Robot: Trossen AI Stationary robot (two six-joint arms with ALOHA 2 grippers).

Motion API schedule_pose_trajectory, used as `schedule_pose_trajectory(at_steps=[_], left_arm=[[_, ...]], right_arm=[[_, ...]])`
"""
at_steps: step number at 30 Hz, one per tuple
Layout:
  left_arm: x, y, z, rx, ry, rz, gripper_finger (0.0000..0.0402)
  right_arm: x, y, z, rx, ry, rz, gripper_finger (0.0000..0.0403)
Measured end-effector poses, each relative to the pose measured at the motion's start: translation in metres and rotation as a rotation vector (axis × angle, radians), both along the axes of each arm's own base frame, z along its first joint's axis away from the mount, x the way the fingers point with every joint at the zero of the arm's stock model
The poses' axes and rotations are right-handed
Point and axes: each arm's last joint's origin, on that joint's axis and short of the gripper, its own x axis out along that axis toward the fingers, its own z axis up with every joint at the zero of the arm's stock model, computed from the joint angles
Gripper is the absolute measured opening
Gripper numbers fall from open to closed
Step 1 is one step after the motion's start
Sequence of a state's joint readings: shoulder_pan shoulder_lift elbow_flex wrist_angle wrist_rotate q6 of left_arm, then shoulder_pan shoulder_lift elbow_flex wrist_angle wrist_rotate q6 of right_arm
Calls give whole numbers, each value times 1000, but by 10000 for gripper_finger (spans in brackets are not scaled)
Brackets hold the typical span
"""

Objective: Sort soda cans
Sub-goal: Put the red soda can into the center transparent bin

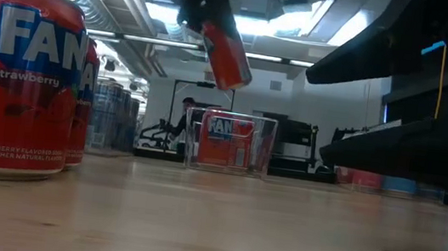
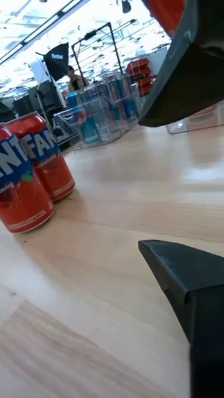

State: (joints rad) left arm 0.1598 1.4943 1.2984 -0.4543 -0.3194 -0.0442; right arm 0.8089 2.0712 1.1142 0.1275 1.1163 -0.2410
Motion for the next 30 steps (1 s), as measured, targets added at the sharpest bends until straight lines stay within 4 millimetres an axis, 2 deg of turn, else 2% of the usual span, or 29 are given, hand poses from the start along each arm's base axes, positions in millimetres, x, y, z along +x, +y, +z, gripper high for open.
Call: schedule_pose_trajectory(at_steps=[8,14,17,25,30], left_arm=[[32,24,-35,53,32,4,291],[45,32,-59,3,62,-35,291],[48,37,-72,-10,112,-33,291],[44,58,-93,-28,218,14,291],[40,71,-98,-40,239,44,291]], right_arm=[[2,-2,0,-19,6,-7,310],[2,-5,-1,-45,25,-7,310],[4,-9,-2,-62,42,-15,310],[10,-18,-5,-64,88,-17,310],[12,-20,-5,-69,97,-15,310]])
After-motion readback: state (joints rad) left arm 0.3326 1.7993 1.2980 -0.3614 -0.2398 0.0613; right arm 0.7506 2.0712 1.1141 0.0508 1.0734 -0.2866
